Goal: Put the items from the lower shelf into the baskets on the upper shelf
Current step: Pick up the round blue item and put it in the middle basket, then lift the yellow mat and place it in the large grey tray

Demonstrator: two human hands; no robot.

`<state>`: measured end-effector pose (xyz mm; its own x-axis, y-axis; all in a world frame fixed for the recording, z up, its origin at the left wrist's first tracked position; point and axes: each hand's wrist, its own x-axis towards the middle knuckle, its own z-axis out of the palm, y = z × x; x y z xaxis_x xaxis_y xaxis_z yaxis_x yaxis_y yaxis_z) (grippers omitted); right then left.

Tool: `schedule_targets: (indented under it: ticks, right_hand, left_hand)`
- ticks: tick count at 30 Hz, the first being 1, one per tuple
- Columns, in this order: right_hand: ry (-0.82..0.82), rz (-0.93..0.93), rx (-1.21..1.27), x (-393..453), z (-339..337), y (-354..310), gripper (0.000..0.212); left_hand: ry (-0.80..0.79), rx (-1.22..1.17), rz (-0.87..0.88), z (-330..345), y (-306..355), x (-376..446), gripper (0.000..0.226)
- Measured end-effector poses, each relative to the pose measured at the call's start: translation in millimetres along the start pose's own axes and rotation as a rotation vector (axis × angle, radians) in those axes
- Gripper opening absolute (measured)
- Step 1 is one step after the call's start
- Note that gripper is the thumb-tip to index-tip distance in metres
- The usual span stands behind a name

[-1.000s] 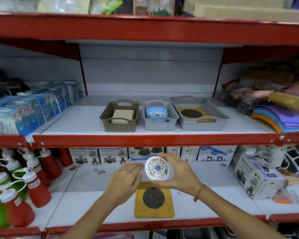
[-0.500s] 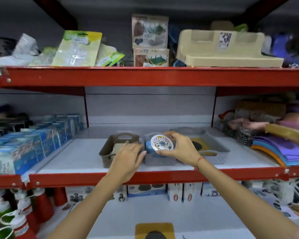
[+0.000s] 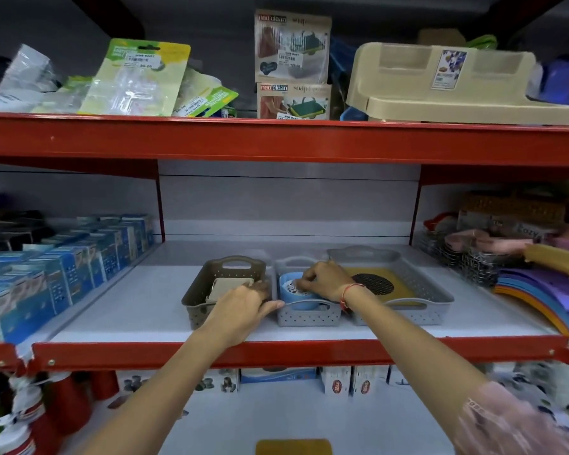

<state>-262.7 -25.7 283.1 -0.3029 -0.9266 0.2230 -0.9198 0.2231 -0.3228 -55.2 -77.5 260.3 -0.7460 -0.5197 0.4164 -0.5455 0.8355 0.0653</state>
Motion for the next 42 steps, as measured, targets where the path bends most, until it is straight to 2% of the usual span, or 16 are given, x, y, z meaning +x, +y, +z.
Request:
schedule_targets:
  ticks: [4,7,9,11,14,17,19,21,25,28,31,33,35,37,39,42]
  right_hand:
    - [-0.069,-0.001,-0.151,-4.6,-6.5,1.0,0.047]
    - [-0.034,-0.024,-0.150,-17.0,-11.4,-3.9,0.041]
    - [0.104,-0.077,-0.018,-35.2,-11.4,-12.9,0.036]
    - [0.344,-0.149,0.104,-59.0,-10.4,-24.6,0.031]
    - [0.607,-0.228,0.243,-94.1,-2.6,-37.1,0.022]
    - [0.719,-0.233,0.404,-130.8,12.5,-43.9,0.016]
    - [0.776,-0.233,0.452,-155.2,30.3,-43.0,0.014]
    - [0.779,-0.235,0.455,-176.5,55.5,-36.0,0.013]
    - [0.584,-0.150,0.422,-212.0,119.6,-6.0,0.018]
    - [0.271,0.084,0.401,-224.2,170.7,28.5,0.018]
    - [-0.071,0.339,0.382,-228.9,206.8,54.5,0.034]
    - [-0.227,0.458,0.358,-227.7,222.2,64.3,0.048]
    - [-0.312,0.521,0.335,-226.8,231.3,66.0,0.055]
    - [-0.360,0.553,0.337,-223.5,241.8,65.9,0.057]
    - [-0.393,0.588,0.356,-221.3,250.7,63.9,0.061]
    - [-0.396,0.628,0.388,-218.7,262.0,61.6,0.064]
  left_hand:
    - [0.008,0.005,0.006,0.3,-0.2,-0.7,0.051]
    - [0.002,-0.016,0.007,-2.9,2.1,-0.7,0.051]
    - [0.020,-0.039,0.016,-3.5,6.5,-6.6,0.050]
    - [0.092,-0.096,0.059,-2.1,11.4,-16.4,0.046]
    - [0.324,-0.245,0.149,-0.5,24.3,-38.4,0.041]
    - [0.552,-0.386,0.237,3.5,44.2,-64.4,0.033]
    - [0.600,-0.422,0.260,14.4,55.4,-83.8,0.029]
    - [0.583,-0.428,0.252,34.3,60.4,-104.0,0.029]
    - [0.380,-0.485,0.123,88.9,53.2,-146.8,0.033]
    - [0.149,-0.501,-0.065,132.4,39.5,-171.9,0.035]
    - [-0.077,-0.497,-0.351,169.7,33.0,-186.5,0.029]
    - [-0.317,-0.488,-0.566,191.0,32.0,-189.8,0.042]
    - [-0.560,-0.388,-0.643,207.7,32.6,-194.1,0.056]
    - [-0.714,-0.313,-0.644,222.3,33.9,-196.8,0.063]
    - [-0.768,-0.306,-0.638,233.9,34.8,-199.6,0.068]
    - [-0.769,-0.364,-0.657,245.0,38.0,-203.3,0.071]
